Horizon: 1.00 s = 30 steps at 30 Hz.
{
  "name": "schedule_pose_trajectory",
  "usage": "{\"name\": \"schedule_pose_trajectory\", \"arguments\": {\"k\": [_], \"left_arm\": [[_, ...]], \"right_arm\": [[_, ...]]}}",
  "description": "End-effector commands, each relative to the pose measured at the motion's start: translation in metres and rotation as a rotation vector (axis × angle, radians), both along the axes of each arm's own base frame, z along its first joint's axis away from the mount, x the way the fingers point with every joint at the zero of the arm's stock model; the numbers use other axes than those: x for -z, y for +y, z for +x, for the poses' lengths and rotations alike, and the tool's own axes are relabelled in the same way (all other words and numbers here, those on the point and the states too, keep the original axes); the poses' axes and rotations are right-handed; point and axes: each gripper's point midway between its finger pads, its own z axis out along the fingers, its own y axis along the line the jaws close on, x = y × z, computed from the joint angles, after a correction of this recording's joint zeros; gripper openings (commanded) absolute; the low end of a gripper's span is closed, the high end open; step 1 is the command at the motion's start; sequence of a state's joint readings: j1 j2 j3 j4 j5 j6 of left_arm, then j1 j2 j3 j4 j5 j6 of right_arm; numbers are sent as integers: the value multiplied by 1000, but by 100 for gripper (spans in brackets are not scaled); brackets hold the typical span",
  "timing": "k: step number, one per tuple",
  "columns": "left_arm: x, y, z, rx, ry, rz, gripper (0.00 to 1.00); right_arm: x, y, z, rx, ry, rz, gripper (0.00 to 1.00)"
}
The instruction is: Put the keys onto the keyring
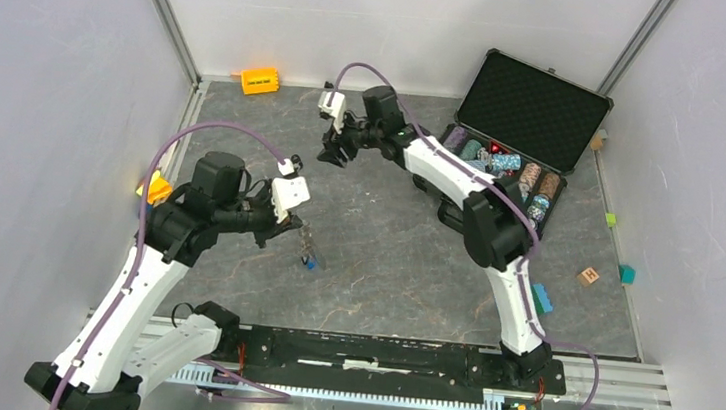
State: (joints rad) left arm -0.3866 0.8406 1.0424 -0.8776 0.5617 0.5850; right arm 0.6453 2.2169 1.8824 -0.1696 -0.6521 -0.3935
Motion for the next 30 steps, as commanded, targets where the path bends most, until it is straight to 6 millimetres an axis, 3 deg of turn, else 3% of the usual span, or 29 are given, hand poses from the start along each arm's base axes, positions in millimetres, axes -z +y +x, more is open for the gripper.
{"name": "schedule_pose_trajectory", "arguments": {"k": [1, 8, 17, 25, 30], "left_arm": [[-12, 9, 2, -29, -42, 22, 2], [-18, 1, 0, -1, -24, -22, 2], [-28, -8, -9, 36, -11, -83, 2], [-26, -9, -11, 41, 6, -90, 2], [-25, -10, -11, 40, 21, -94, 2]], "right_arm": [[-3, 38, 11, 3, 5, 47, 60], [23, 70, 31, 33, 11, 106, 59], [58, 80, 49, 202, 189, 178, 55], [55, 95, 62, 270, 225, 287, 51], [68, 95, 69, 330, 271, 295, 46]]}}
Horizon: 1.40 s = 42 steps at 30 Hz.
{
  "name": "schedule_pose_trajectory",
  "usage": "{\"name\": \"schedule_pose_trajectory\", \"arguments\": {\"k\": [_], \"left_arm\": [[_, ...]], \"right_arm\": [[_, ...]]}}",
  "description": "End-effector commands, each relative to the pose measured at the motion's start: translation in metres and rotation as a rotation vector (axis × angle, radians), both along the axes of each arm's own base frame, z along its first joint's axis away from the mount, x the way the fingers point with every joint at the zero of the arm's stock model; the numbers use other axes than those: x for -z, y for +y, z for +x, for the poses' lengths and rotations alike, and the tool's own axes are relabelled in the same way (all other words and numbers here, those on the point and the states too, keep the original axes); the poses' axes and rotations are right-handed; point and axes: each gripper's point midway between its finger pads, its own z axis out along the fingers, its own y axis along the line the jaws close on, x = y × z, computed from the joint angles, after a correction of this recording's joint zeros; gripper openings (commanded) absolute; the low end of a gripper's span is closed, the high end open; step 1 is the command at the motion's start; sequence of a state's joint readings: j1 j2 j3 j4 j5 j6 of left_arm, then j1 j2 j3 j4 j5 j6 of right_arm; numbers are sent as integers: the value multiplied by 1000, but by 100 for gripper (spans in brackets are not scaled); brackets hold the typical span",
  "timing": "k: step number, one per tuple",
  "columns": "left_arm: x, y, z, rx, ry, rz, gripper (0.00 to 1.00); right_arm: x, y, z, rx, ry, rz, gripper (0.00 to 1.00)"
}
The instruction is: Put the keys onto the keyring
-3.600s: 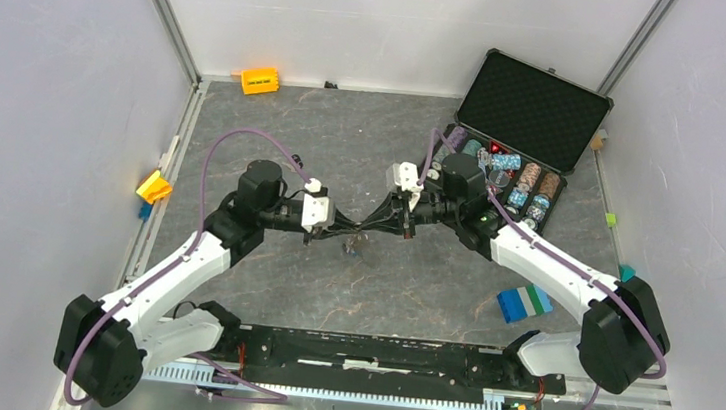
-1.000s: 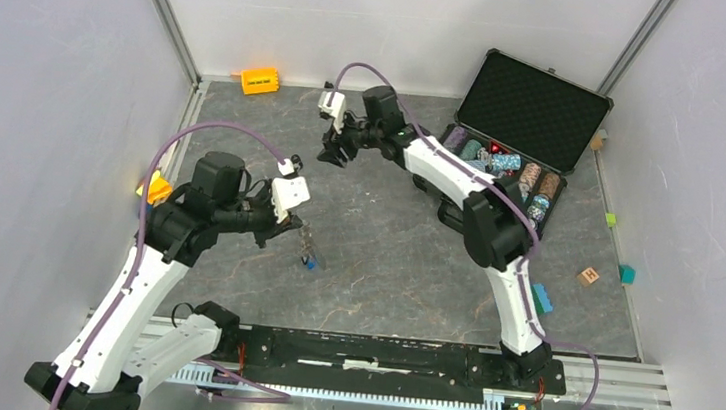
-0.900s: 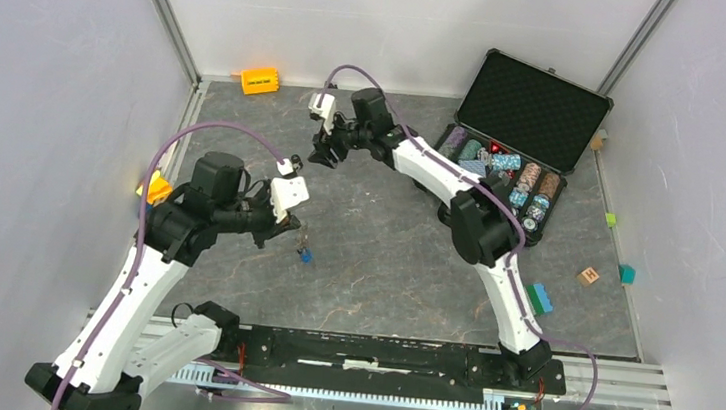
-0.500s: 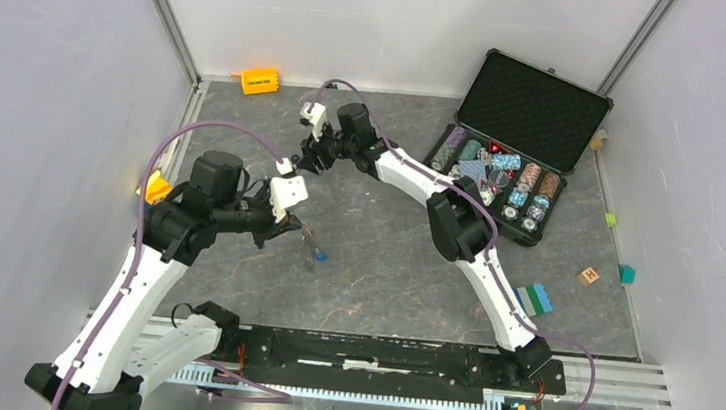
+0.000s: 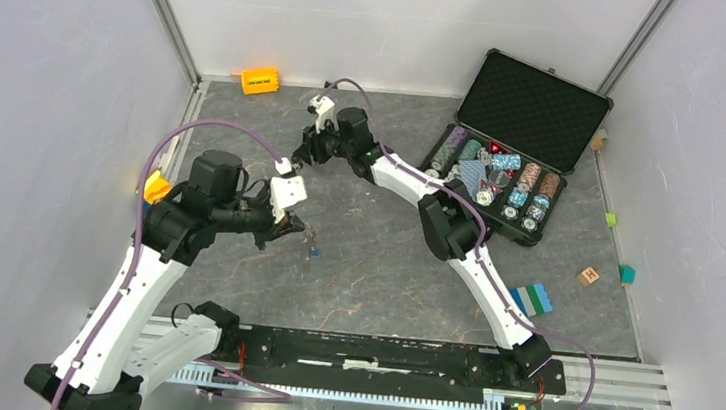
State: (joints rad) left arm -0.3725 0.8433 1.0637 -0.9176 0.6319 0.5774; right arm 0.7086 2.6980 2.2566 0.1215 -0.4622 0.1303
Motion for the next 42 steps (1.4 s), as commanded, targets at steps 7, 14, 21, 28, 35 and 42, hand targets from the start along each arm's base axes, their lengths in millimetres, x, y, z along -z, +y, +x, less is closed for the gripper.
{"name": "schedule_pose_trajectory", "arguments": {"k": [7, 14, 21, 28, 35, 42], "left_arm": [[-21, -8, 0, 12, -11, -67, 2], [-23, -9, -2, 14, -5, -77, 2], [-26, -9, -5, 18, -13, -86, 2], [-27, -9, -8, 19, -21, -93, 2], [-28, -8, -10, 21, -25, -95, 2], [-30, -9, -11, 30, -29, -101, 2]], "right_arm": [[-11, 17, 8, 64, 19, 82, 42], [5, 16, 4, 79, 38, 45, 39], [18, 14, -6, 78, 66, 2, 38], [25, 8, -11, 75, 81, -36, 34], [26, 0, -21, 40, 68, -85, 29], [22, -10, -29, 8, 65, -115, 23]]}}
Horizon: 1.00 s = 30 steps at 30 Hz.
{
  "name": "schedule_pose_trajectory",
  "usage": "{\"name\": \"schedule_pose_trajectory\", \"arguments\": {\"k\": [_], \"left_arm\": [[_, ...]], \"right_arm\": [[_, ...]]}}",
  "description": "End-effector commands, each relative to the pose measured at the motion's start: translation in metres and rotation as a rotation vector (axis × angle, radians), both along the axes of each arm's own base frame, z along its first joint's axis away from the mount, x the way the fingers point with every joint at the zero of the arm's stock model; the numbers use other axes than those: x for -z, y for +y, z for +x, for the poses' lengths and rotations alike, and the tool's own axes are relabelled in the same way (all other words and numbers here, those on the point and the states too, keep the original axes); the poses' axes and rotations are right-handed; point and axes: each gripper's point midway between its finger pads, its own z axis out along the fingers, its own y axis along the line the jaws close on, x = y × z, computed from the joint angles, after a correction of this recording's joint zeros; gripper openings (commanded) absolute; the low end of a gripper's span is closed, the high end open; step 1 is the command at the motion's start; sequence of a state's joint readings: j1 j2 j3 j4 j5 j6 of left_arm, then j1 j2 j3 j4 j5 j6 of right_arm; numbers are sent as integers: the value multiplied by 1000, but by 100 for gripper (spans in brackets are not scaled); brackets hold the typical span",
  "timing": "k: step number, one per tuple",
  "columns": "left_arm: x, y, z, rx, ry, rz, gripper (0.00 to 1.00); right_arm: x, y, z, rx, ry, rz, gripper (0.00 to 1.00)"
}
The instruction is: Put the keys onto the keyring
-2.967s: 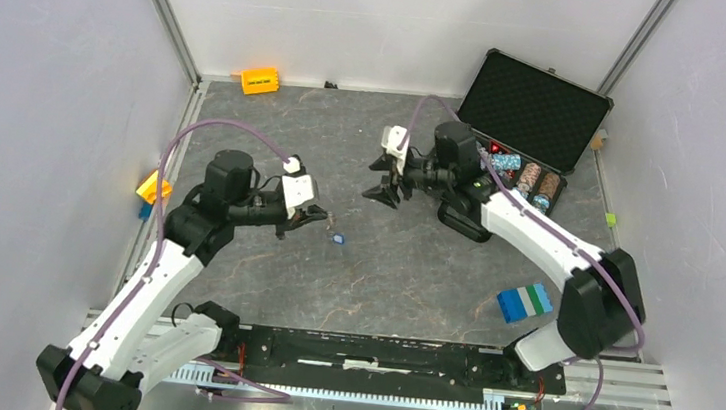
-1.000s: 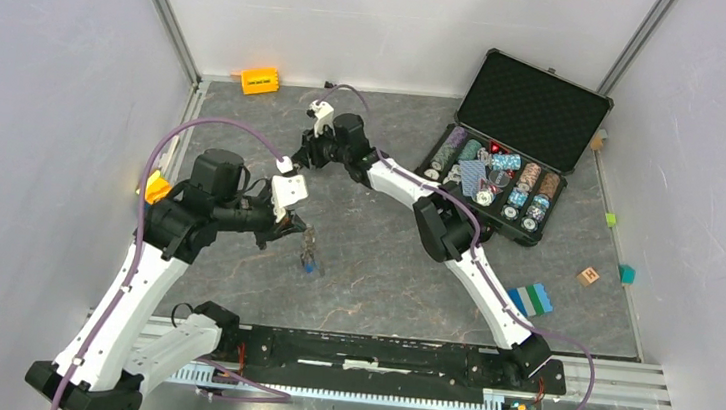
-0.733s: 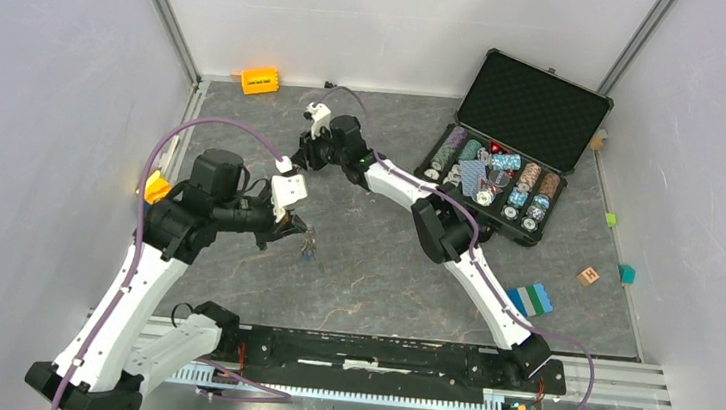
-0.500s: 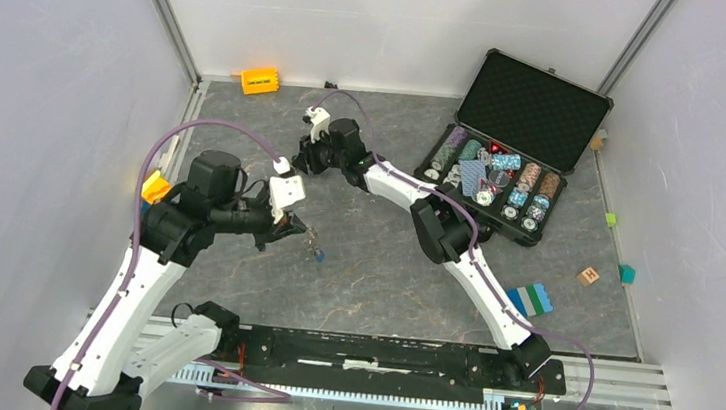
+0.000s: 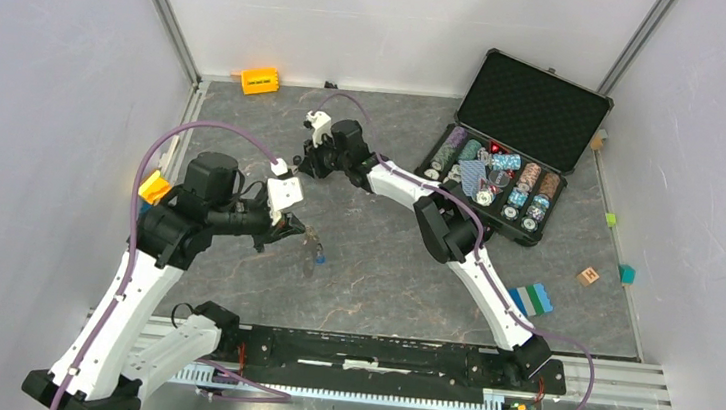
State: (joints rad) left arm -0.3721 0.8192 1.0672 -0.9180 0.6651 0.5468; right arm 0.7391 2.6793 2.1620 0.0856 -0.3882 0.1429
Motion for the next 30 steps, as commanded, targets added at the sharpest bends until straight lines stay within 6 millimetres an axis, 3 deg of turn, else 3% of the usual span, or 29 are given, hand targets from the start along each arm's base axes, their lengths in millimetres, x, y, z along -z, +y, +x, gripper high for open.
{"name": "schedule_pose_trajectory", "arguments": {"k": [1, 5, 10, 30], "left_arm": [[-22, -6, -3, 20, -39, -61, 2], [-22, -5, -3, 18, -42, -59, 2], [-19, -3, -2, 13, -48, -48, 2], [-20, -6, -4, 26, -41, -58, 2]], "right_arm": [[-19, -6, -10, -40, -10, -23, 22], [-22, -4, -13, -61, -11, -13, 15], [-26, -3, -13, -73, -17, -1, 13], [-30, 1, 3, -40, -68, 4, 22]]}}
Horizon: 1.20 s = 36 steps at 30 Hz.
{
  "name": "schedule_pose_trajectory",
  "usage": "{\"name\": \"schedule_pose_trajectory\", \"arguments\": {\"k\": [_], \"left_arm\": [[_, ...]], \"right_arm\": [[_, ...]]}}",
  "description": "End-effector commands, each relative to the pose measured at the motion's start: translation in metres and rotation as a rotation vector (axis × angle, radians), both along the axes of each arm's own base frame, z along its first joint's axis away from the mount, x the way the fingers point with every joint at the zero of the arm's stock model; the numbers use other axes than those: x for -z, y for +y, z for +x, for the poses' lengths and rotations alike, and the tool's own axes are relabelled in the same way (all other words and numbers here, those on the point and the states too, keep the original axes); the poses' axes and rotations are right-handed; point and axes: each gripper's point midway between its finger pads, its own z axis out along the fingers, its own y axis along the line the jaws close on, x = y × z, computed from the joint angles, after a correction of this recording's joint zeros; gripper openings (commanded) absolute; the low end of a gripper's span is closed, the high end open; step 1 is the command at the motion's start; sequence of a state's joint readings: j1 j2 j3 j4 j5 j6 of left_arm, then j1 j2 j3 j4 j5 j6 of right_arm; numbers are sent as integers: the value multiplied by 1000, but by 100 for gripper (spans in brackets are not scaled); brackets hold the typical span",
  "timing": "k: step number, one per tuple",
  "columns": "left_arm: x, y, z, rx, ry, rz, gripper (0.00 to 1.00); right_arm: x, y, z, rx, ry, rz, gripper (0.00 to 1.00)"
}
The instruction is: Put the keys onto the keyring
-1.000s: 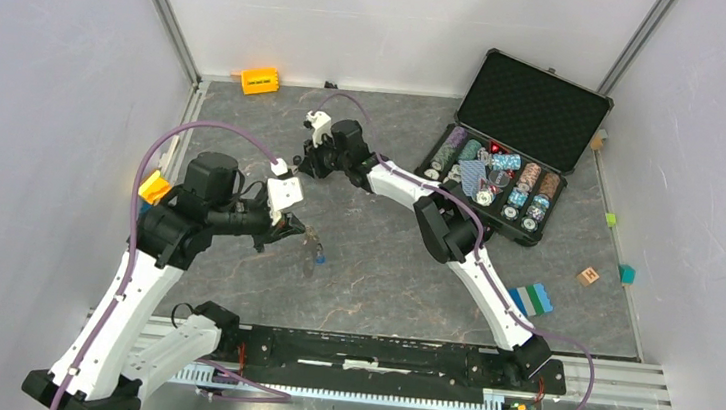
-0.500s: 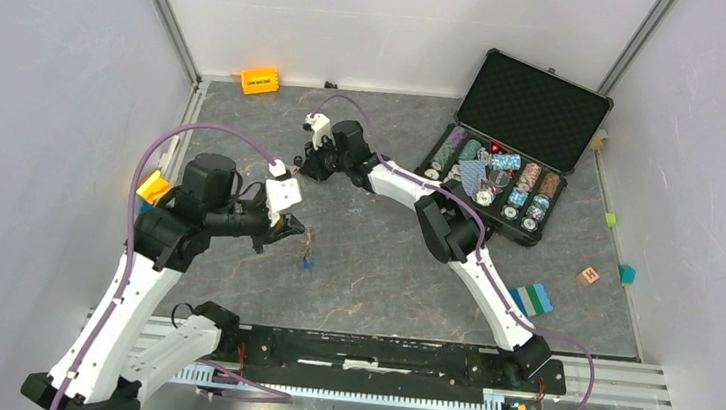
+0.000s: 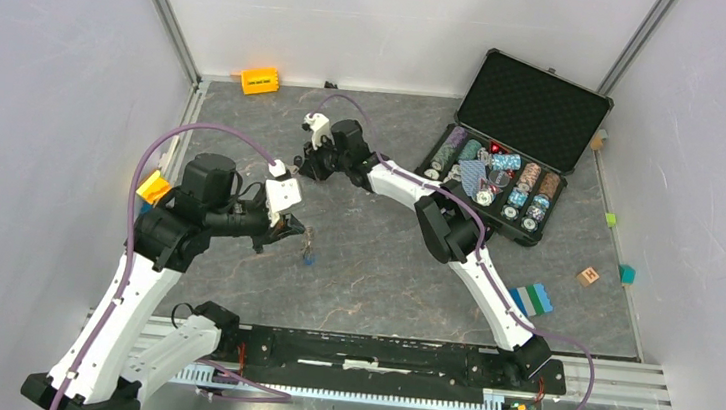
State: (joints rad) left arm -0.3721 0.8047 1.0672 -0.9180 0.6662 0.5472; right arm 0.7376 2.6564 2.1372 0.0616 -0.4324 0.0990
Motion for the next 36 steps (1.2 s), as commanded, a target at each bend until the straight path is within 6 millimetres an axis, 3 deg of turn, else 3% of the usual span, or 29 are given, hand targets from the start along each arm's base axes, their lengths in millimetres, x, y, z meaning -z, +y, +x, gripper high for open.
{"name": "schedule_pose_trajectory", "arguments": {"k": [1, 17, 36], "left_arm": [[-16, -6, -2, 27, -26, -52, 2], [-15, -7, -3, 32, -24, -52, 2], [-14, -7, -4, 37, -24, -52, 2]], "right_arm": [[-28, 4, 12, 21, -61, 21, 22], [-35, 11, 15, 14, -65, 56, 15], [-31, 11, 14, 23, -54, 48, 17]]}}
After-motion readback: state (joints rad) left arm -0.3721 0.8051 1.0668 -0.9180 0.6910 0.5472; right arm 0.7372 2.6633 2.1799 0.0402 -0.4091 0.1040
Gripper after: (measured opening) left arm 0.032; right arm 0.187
